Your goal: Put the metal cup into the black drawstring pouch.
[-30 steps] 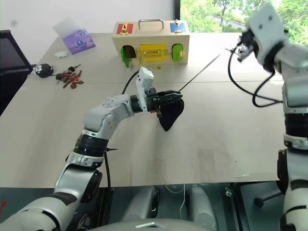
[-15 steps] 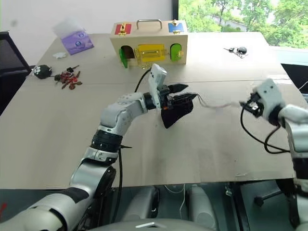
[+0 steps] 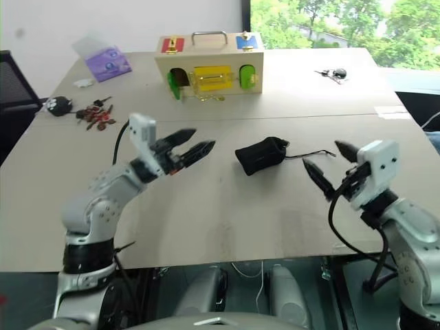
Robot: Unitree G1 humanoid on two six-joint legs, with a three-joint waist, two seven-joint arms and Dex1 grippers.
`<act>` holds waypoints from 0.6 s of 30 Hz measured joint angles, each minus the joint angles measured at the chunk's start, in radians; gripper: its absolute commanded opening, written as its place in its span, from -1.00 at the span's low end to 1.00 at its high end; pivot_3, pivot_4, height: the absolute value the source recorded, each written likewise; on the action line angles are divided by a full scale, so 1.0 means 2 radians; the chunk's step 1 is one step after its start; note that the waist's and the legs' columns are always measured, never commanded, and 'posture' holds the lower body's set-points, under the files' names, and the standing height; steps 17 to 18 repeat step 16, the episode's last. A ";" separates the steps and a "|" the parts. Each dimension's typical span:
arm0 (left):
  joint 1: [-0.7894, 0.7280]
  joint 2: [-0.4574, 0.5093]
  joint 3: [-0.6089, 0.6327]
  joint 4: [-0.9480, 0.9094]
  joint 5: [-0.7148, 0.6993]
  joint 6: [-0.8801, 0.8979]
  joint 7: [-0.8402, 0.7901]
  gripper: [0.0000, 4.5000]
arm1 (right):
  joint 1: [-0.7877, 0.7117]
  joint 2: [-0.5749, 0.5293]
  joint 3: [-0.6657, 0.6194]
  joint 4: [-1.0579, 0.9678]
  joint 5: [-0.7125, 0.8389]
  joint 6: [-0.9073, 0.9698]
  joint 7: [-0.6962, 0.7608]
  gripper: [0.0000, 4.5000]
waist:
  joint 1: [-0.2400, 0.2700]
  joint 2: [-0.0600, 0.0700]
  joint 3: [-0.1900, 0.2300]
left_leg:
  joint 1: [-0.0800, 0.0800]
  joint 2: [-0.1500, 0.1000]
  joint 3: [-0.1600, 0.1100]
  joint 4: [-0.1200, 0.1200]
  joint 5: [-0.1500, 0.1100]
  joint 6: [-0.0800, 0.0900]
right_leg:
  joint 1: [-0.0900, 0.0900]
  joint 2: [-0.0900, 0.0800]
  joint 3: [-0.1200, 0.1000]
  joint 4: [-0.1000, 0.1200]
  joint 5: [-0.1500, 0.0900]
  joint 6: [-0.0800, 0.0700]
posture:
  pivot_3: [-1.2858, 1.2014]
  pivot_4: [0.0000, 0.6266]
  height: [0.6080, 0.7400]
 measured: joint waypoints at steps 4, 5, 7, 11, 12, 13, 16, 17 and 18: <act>0.090 0.016 0.032 -0.043 -0.006 -0.020 -0.008 1.00 | 0.088 -0.012 0.008 0.008 -0.041 -0.055 0.015 0.97 | 0.003 0.000 0.000 | 0.003 0.000 0.000 -0.001 0.000 0.000 | 0.003 -0.001 0.000 -0.001 0.000 0.000 | 0.03 -0.52 1.00; 0.118 0.019 0.041 -0.048 -0.009 -0.023 -0.010 1.00 | 0.112 -0.014 0.003 0.016 -0.047 -0.069 0.024 0.97 | 0.002 0.000 0.000 | 0.003 0.000 0.000 -0.001 0.000 0.000 | 0.003 -0.001 0.000 -0.001 0.000 0.000 | 0.03 -0.52 1.00; 0.144 0.021 0.050 -0.056 -0.010 -0.027 -0.010 1.00 | 0.131 -0.018 -0.004 0.026 -0.051 -0.089 0.037 0.97 | 0.001 0.000 0.000 | 0.004 0.000 0.000 -0.001 0.000 0.000 | 0.003 -0.001 0.000 -0.001 0.000 0.000 | 0.03 -0.52 1.00; 0.217 0.025 0.075 -0.100 -0.018 -0.040 -0.010 1.00 | 0.168 -0.021 -0.020 0.031 -0.047 -0.121 0.065 0.97 | 0.000 0.000 0.000 | 0.005 0.002 0.001 -0.001 0.000 0.000 | 0.003 0.001 0.001 -0.001 -0.002 0.001 | 0.03 -0.52 1.00; 0.228 0.025 0.080 -0.107 -0.020 -0.042 -0.008 1.00 | 0.169 -0.021 -0.021 0.031 -0.041 -0.124 0.067 0.97 | 0.000 0.000 0.000 | 0.005 0.002 0.001 -0.001 0.000 0.000 | 0.003 0.001 0.001 -0.001 -0.003 0.000 | 0.03 -0.52 1.00; 0.240 0.025 0.086 -0.115 -0.021 -0.043 -0.006 1.00 | 0.169 -0.020 -0.024 0.032 -0.035 -0.125 0.071 0.97 | 0.000 0.000 0.000 | 0.005 0.002 0.001 -0.001 0.000 0.000 | 0.004 0.001 0.001 -0.001 -0.003 0.000 | 0.03 -0.52 1.00; 0.265 0.022 0.091 -0.137 -0.031 -0.043 0.006 1.00 | 0.163 -0.024 -0.030 0.040 -0.026 -0.128 0.077 0.97 | 0.001 0.000 0.000 | 0.005 0.002 0.002 0.000 0.000 0.000 | 0.004 0.001 0.001 -0.001 -0.003 0.000 | 0.03 -0.52 1.00; 0.265 0.022 0.091 -0.137 -0.031 -0.043 0.006 1.00 | 0.163 -0.024 -0.030 0.040 -0.026 -0.128 0.077 0.97 | 0.001 0.000 0.000 | 0.005 0.002 0.002 0.000 0.000 0.000 | 0.004 0.001 0.001 -0.001 -0.003 0.000 | 0.03 -0.52 1.00; 0.265 0.022 0.091 -0.137 -0.031 -0.043 0.006 1.00 | 0.163 -0.024 -0.030 0.040 -0.026 -0.128 0.077 0.97 | 0.001 0.000 0.000 | 0.005 0.002 0.002 0.000 0.000 0.000 | 0.004 0.001 0.001 -0.001 -0.003 0.000 | 0.03 -0.52 1.00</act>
